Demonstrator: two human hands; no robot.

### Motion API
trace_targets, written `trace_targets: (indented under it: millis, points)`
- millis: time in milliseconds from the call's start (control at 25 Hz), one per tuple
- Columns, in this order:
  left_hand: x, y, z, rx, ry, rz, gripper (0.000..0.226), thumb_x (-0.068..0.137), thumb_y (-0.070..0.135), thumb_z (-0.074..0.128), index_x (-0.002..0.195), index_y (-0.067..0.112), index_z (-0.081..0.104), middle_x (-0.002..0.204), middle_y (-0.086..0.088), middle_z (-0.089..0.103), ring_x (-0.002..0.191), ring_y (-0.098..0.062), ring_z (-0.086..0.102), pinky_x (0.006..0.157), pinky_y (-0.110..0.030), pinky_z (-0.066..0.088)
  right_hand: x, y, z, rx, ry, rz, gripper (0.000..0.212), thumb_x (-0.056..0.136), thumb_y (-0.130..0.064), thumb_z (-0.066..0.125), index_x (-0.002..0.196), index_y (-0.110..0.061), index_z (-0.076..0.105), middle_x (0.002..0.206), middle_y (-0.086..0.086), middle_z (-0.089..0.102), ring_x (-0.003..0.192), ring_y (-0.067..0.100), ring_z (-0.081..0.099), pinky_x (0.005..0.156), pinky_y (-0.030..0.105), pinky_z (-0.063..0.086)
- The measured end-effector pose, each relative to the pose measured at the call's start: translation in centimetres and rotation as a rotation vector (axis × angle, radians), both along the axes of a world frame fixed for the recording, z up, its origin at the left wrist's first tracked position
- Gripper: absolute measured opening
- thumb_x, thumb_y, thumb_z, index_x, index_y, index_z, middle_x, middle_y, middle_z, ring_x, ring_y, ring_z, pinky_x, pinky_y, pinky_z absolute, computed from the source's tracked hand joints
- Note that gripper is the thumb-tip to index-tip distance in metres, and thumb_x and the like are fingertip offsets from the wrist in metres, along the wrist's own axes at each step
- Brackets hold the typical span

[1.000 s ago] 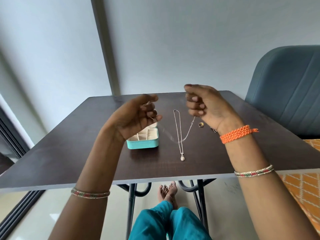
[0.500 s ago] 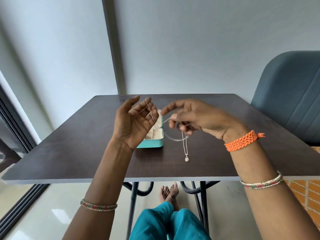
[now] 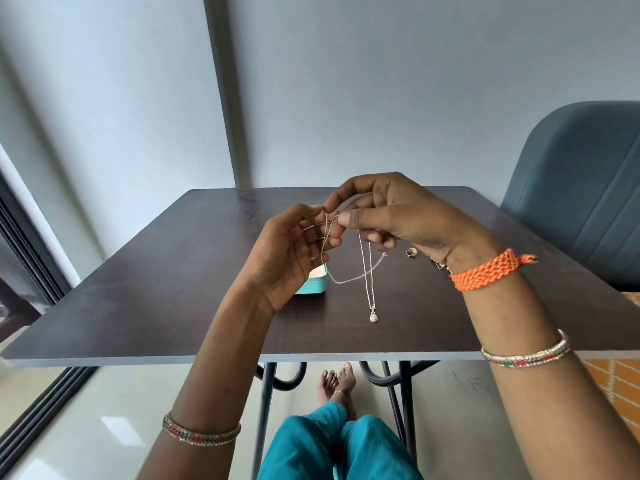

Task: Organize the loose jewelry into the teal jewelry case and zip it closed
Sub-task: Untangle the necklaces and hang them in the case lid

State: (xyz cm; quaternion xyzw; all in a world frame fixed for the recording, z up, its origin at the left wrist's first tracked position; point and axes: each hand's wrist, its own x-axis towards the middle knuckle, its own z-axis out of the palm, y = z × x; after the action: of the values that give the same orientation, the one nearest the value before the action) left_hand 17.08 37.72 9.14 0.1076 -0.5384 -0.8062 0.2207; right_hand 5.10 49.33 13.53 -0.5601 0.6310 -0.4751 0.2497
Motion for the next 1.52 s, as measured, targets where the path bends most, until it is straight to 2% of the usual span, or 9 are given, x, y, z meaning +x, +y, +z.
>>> trace_targets:
  millis: [120,240,480,560,720,960,1200,1320,1520]
  points:
    - [0.0,0.3,0.4,-0.076,-0.102,0.09,0.033,0.09,0.016,0.041,0.066,0.015,0.064,0.065,0.0,0.063,0.064,-0.011,0.056,0.061,-0.024,0.032,0.0,0.3,0.1,0.086,0.064,0.0,0.009,0.091,0.0,0.054,0.091,-0.005,0.062,0.078,0.014,0.07,0.039,0.005,0.037,0.037,0.016,0.028]
    - [-0.2,0.9,0.7,0.007,-0.022,0.141,0.036,0.09,0.01,0.04,0.062,0.01,0.064,0.061,-0.001,0.06,0.064,-0.012,0.054,0.069,-0.024,0.041,0.6,0.4,0.0,0.143,0.136,0.047,0.008,0.092,0.0,0.054,0.091,-0.005,0.061,0.075,0.01,0.07,0.041,0.006,0.038,0.039,0.017,0.029]
    - [-0.2,1.8,0.8,0.005,0.113,0.087,0.041,0.092,0.008,0.033,0.063,0.008,0.063,0.067,-0.01,0.057,0.062,-0.016,0.055,0.071,-0.027,0.05,1.5,0.5,0.7,-0.044,0.163,-0.011,0.009,0.091,0.002,0.054,0.09,-0.001,0.062,0.063,0.011,0.064,0.034,0.002,0.036,0.037,0.015,0.028]
    - [0.2,2.3,1.0,0.012,0.107,0.03,0.039,0.093,0.011,0.033,0.068,0.007,0.062,0.063,-0.009,0.06,0.057,-0.015,0.056,0.063,-0.026,0.054,1.6,0.7,0.7,-0.09,0.116,-0.039,0.008,0.091,0.0,0.055,0.09,-0.002,0.063,0.057,0.009,0.061,0.032,0.003,0.034,0.037,0.015,0.025]
    - [0.6,2.9,1.1,0.032,0.085,-0.022,0.038,0.093,0.011,0.035,0.067,0.007,0.063,0.063,-0.007,0.056,0.046,-0.01,0.047,0.042,-0.016,0.042,1.3,1.1,0.5,-0.13,0.053,-0.084,0.009,0.092,-0.004,0.055,0.092,-0.004,0.064,0.055,0.008,0.055,0.037,0.01,0.026,0.039,0.015,0.023]
    - [0.9,3.5,0.6,-0.008,0.003,-0.076,0.007,0.077,0.017,0.05,0.073,0.011,0.052,0.054,0.002,0.036,0.044,-0.009,0.035,0.042,-0.018,0.026,0.9,0.5,0.3,-0.219,-0.058,-0.21,0.01,0.093,-0.009,0.057,0.089,-0.014,0.065,0.054,0.001,0.054,0.042,0.009,0.026,0.039,0.016,0.023]
    - [2.2,0.4,2.0,0.284,0.269,0.034,0.013,0.079,0.014,0.05,0.07,0.011,0.059,0.051,0.009,0.032,0.041,-0.002,0.032,0.037,-0.011,0.025,0.9,1.1,-1.1,-0.266,-0.302,-0.123,0.011,0.092,-0.003,0.054,0.088,-0.009,0.063,0.055,0.001,0.052,0.045,0.01,0.038,0.045,0.021,0.04]
    - [1.8,0.4,2.0,0.489,0.424,0.071,0.011,0.085,0.011,0.049,0.08,0.009,0.058,0.053,0.009,0.039,0.043,-0.002,0.038,0.039,-0.009,0.03,1.3,0.8,-1.9,-0.297,-0.218,-0.137,0.014,0.091,-0.001,0.054,0.089,-0.011,0.063,0.064,0.001,0.058,0.06,0.008,0.054,0.064,0.019,0.048]
    - [1.2,0.3,0.9,0.583,0.502,0.214,0.016,0.092,0.006,0.045,0.095,0.003,0.06,0.072,-0.001,0.064,0.055,-0.004,0.058,0.05,-0.008,0.044,3.0,0.5,-2.6,-0.174,-0.01,-0.094,0.013,0.089,-0.002,0.059,0.088,-0.014,0.064,0.07,0.002,0.066,0.067,0.006,0.061,0.071,0.017,0.049]
